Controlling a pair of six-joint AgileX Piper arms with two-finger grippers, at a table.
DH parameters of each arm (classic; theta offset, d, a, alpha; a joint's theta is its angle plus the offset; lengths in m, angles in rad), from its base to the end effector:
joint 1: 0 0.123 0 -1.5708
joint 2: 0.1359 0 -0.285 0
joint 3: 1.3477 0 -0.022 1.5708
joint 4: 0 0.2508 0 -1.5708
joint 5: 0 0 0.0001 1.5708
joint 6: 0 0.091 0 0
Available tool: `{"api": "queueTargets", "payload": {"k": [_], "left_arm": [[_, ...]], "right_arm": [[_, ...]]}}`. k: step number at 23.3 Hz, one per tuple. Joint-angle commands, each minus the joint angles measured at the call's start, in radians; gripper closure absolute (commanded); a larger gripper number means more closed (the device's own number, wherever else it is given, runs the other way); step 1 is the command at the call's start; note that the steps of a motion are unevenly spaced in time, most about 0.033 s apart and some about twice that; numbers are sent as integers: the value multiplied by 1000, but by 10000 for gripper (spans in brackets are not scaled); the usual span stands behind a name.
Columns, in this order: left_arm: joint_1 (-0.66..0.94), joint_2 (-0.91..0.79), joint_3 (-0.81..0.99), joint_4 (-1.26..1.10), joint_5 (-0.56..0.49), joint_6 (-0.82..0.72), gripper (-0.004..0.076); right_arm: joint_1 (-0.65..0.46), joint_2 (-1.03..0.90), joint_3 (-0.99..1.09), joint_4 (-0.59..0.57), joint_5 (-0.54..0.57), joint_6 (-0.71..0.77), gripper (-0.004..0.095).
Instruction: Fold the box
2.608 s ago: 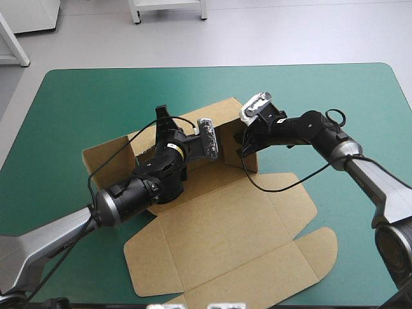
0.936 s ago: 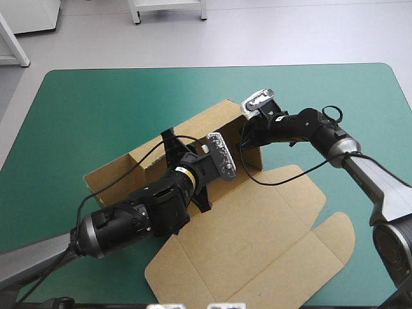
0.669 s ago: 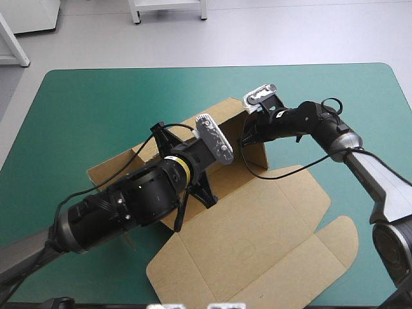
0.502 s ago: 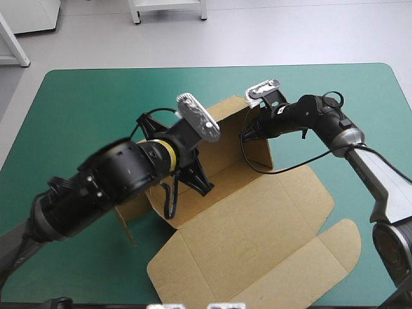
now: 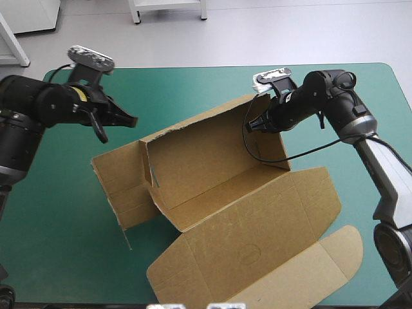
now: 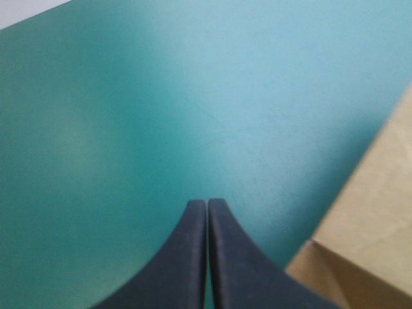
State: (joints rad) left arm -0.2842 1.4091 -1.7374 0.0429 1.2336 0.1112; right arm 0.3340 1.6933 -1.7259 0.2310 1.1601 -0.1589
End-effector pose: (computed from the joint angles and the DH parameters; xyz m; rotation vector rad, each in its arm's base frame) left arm 0.2653 -0.0737 0.4629 0.4669 2.3418 -0.0267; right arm 0.3385 0.1377 0.3740 -0.5928 2.5429 0.3714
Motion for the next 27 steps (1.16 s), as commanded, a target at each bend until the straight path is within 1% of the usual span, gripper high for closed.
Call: {"api": "queueTargets", "payload": {"k": [1,2,4,10,12,14,16,17,19,22,24,25,26,27], "left_arm": [[159,-19,-31,-190,-55,85,726],[238,-2,-27,-299,-51,142,726],[308,29,-21,-367,-52,181,727],[325,127,-21,-382,-39,193,727],[325,134,-20,-384,-39,193,727],[325,136,-20,-385,-40,196,727],[325,136,-20,-395,-40,203,727],[325,136,-20,-402,-38,216,727],[325,136,-20,-414,-37,219,727],[325,136,-20,-425,-39,226,727],[325,136,-20,-425,-39,226,727],[325,136,-20,-425,-39,226,727],[325,136,-20,-425,-39,226,727],[325,136,-20,-425,-39,226,727]], "right_arm": [[1,-60,-41,70,87,58,908],[1,-55,-41,70,87,59,908],[1,-18,-41,70,87,59,908],[1,152,-45,70,61,32,908],[1,194,-44,72,26,2,908],[1,213,-46,78,-38,-24,908],[1,213,-48,78,-78,-44,884],[1,213,-51,78,-85,-44,856],[1,213,-63,78,-88,-44,766],[1,213,-91,78,-69,-44,536],[1,213,-120,78,-55,-38,356],[1,213,-135,78,-47,-38,285],[1,213,-154,75,-35,-38,237],[1,213,-175,74,-20,-38,218]]}}
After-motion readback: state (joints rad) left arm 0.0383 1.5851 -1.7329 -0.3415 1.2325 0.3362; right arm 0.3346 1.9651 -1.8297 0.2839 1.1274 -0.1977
